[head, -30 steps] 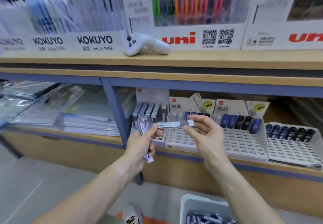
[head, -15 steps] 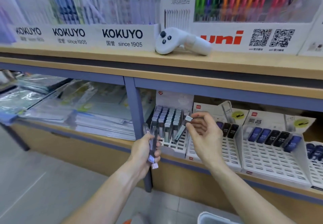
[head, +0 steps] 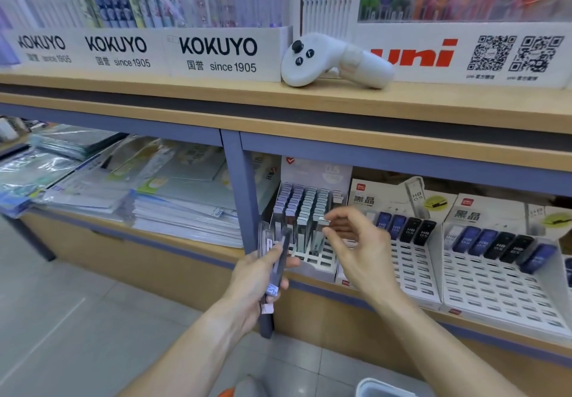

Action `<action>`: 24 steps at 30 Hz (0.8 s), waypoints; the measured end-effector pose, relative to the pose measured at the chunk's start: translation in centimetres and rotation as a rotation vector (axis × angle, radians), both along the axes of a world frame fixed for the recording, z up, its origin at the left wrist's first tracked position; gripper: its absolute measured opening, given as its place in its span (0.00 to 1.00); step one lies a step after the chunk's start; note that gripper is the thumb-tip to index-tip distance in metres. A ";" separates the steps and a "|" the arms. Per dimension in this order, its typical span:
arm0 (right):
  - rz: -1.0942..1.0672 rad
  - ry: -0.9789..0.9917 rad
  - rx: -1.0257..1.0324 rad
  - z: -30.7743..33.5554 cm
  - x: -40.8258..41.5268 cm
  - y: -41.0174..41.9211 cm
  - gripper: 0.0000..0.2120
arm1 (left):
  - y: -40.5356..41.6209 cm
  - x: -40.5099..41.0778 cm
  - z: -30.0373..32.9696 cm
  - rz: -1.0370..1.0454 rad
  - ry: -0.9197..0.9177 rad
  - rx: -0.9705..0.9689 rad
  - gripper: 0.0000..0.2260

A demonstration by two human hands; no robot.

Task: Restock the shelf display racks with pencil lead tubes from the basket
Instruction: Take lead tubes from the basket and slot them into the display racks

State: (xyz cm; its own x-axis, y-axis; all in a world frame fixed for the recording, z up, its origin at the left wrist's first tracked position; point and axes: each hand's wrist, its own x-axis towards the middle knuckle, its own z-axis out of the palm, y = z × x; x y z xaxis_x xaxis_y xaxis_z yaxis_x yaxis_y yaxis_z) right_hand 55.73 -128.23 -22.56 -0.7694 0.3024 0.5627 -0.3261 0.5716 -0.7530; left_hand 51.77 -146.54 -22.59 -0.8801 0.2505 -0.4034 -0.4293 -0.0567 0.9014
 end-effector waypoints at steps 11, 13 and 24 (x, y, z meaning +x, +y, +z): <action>-0.020 -0.014 0.052 0.1 -0.8 0.0 0.10 | 0.6 0.0 0.2 0.033 -0.034 0.023 0.12; -0.063 -0.014 0.070 0.2 -1.5 0.6 0.11 | 0.5 0.0 0.3 0.042 -0.037 0.012 0.12; -0.127 -0.106 0.318 -0.7 -1.3 0.3 0.14 | 0.6 0.0 0.9 0.032 -0.059 -0.015 0.14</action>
